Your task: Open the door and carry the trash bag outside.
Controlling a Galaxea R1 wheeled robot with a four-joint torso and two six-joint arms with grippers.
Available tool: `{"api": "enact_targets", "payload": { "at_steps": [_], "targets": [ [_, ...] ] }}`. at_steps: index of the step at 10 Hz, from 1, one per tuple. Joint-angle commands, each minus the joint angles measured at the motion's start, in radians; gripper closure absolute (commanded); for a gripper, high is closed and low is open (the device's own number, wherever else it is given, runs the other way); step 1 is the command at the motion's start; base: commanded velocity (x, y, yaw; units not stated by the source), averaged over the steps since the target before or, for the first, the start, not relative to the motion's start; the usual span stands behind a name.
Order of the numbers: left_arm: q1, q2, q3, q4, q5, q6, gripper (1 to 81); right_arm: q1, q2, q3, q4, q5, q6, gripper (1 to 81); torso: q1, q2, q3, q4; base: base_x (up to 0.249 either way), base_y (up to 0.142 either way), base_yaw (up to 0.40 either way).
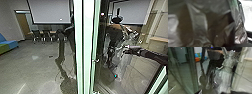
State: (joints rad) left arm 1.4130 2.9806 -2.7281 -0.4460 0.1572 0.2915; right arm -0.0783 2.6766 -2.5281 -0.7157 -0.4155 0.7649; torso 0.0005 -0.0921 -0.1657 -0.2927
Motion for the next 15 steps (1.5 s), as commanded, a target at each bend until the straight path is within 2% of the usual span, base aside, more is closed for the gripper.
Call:
{"api": "enact_targets", "payload": {
  "at_steps": [1,5,7,9,12,13,15],
  "targets": [
    [-0.048,-0.006,0.005,-0.016,0.076,0.008,81.1,0.225,0.036,-0.027,-0.088,0.049,-0.016,1.0,0.0,0.0,0.0,0.0,0.0,0.0,0.0],
    [-0.047,-0.008,0.005,-0.034,0.076,0.008,81.1,0.262,0.061,-0.079,-0.225,0.073,-0.013,1.0,0.002,0.001,-0.001,0.0,0.0,0.0,0.0],
    [-0.045,-0.005,0.005,-0.043,0.074,0.008,81.1,0.251,0.061,-0.111,-0.28,0.112,-0.013,1.0,0.003,0.001,-0.001,0.0,0.0,0.0,0.0],
    [-0.047,-0.003,0.005,-0.043,0.076,0.008,81.1,0.249,0.059,-0.153,-0.284,0.136,-0.015,1.0,0.003,0.001,-0.001,0.0,0.0,0.0,0.0],
    [-0.047,-0.003,0.005,-0.043,0.074,0.008,81.1,0.239,0.03,-0.162,-0.284,0.138,-0.016,1.0,0.003,0.001,-0.001,0.0,0.0,0.0,0.0],
    [-0.047,-0.003,0.005,-0.043,0.076,0.008,81.1,0.234,0.022,-0.159,-0.284,0.144,-0.016,1.0,0.003,0.001,-0.001,-0.022,0.0,0.0,0.0],
    [-0.047,-0.006,0.005,-0.043,0.076,0.008,81.1,0.223,0.012,-0.159,-0.283,0.149,-0.013,1.0,0.003,0.001,-0.001,-0.045,0.0,0.0,0.0]
  ]
}}
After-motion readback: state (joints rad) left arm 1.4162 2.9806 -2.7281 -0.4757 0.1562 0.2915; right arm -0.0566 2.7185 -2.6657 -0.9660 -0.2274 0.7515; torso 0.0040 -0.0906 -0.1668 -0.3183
